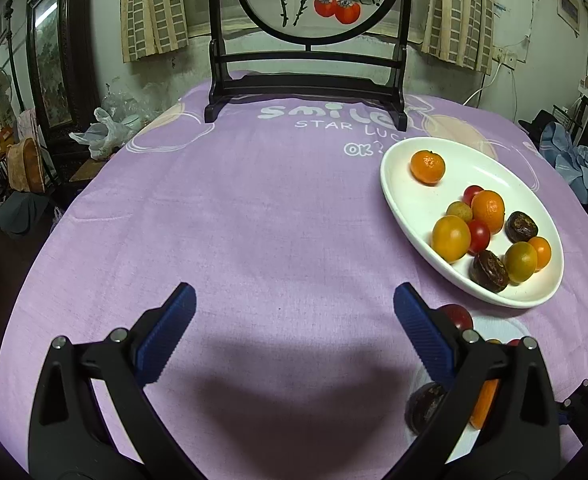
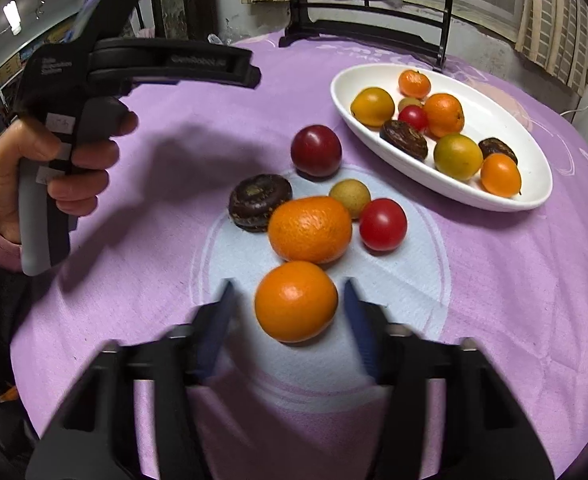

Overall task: Organize fruits
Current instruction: 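Withdraw both open tools back toward the remaining fruit, then grasp a dark mangosteen with the left tool while the right tool grasps an orange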

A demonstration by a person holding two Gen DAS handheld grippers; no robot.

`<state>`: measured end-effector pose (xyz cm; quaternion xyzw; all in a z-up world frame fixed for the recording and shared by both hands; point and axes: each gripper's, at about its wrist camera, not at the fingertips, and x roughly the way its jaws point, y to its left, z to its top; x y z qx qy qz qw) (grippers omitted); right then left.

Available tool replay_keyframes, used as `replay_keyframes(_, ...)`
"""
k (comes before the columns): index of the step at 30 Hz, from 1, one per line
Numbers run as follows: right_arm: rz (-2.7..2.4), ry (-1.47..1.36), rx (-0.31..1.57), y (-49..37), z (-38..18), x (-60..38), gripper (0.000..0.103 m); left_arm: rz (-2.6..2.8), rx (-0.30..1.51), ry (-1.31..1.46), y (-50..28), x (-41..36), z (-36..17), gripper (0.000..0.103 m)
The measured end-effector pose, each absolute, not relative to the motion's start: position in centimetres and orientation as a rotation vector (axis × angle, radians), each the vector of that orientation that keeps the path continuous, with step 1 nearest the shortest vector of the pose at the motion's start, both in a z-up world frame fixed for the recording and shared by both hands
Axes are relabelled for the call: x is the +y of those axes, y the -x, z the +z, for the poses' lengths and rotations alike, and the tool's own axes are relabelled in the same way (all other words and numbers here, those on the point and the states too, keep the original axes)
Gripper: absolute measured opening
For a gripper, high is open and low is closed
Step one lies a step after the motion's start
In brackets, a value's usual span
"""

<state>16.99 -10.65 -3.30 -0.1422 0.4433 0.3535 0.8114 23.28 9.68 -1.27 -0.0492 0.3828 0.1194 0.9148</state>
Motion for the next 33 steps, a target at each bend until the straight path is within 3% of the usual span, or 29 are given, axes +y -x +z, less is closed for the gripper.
replay_keyframes(8, 0.772, 0.137, 0.93, -18.0, -1.5, -13.5, 0.039, -0.005, 0.853, 0.118, -23.2, 9.5, -1.4, 0.101)
replay_keyframes(12, 0.73, 0.072, 0.921, -18.6, -1.0, -15.0, 0.039, -0.221, 0.811, -0.068, -21.2, 6.2, -1.4, 0.098)
replay_keyframes(21, 0.737, 0.013, 0.944, -18.8, -0.9, -15.8, 0.039, -0.441, 0.829, -0.232, -19.2, 2.8, -3.2, 0.061)
replay_keyframes(33, 0.735, 0.001, 0.919, -18.6, -0.3, -16.4, 0.039, -0.448, 0.925, -0.246, -19.9, 2.6, -5.7, 0.048)
